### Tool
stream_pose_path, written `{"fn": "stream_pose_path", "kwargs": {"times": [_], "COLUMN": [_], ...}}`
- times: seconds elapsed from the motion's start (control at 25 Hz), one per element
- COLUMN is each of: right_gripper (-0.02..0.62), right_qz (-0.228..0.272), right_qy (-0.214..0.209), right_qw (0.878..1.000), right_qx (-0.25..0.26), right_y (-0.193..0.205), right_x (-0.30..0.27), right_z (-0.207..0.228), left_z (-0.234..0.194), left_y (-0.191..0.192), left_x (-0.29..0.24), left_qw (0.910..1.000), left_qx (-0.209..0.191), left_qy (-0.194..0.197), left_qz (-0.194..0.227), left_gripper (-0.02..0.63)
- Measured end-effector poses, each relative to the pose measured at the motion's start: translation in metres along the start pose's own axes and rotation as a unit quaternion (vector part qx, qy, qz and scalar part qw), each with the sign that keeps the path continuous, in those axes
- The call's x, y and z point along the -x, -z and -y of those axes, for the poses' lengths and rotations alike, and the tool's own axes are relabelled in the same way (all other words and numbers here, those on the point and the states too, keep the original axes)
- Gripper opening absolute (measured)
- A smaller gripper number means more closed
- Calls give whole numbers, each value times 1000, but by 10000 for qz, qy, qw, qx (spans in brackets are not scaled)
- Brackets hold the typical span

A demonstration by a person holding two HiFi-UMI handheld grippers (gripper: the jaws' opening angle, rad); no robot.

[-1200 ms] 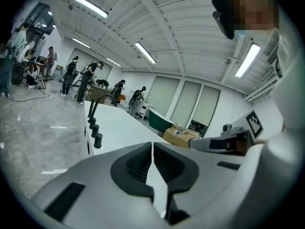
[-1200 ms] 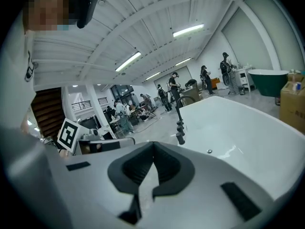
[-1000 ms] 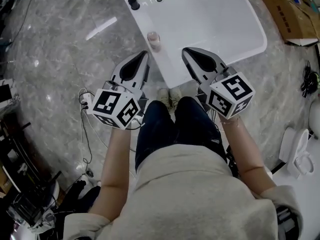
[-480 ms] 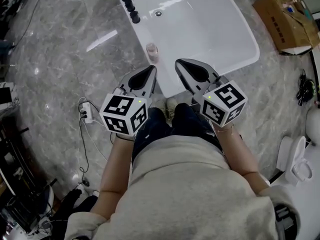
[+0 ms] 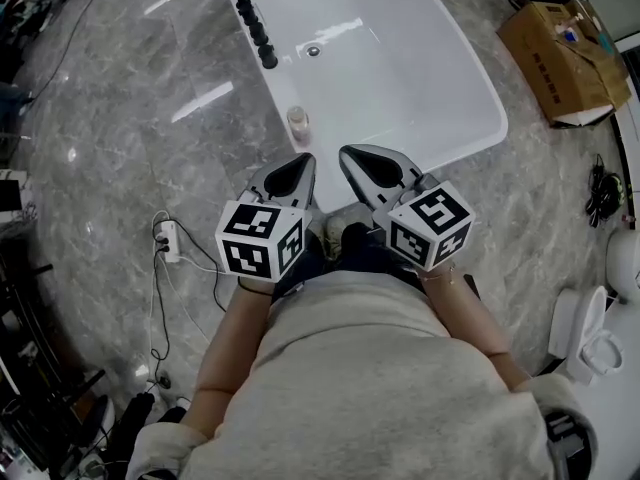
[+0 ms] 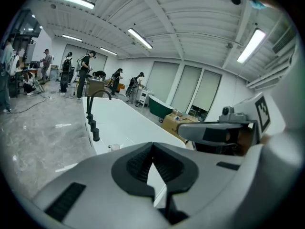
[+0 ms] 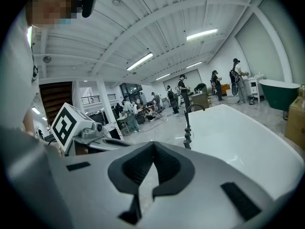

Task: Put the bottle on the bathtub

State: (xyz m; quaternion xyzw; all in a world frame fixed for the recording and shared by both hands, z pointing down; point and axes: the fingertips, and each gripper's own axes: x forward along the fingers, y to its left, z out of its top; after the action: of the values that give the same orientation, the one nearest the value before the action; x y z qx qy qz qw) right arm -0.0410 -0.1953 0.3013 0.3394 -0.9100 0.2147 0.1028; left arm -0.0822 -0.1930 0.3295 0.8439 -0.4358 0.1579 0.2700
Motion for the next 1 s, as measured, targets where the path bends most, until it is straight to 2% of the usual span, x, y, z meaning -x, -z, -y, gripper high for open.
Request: {"fn": "stream_pose_path", "kwargs": {"times": [0.32, 0.72, 1.0], "right_gripper": [-2, -2, -2], "right_qz": [-60, -42, -219], "right_qy": [-12, -41, -116], "right_qw": [10000, 10000, 9997], "right_qx": [20, -69, -52], "right_y": [6, 10, 24], "right_x": [14, 21, 24], "right_z": [-2, -4, -10], "left_z": [20, 25, 30], "left_y": [6, 12, 20], "left_x": [-2, 2, 4], "left_qw": [9999, 10000, 9999], "left_qx": [-67, -52, 9], "left_qy": [-51, -24, 13], "left_qz": [-68, -75, -142], "left_gripper": [8, 8, 7]}}
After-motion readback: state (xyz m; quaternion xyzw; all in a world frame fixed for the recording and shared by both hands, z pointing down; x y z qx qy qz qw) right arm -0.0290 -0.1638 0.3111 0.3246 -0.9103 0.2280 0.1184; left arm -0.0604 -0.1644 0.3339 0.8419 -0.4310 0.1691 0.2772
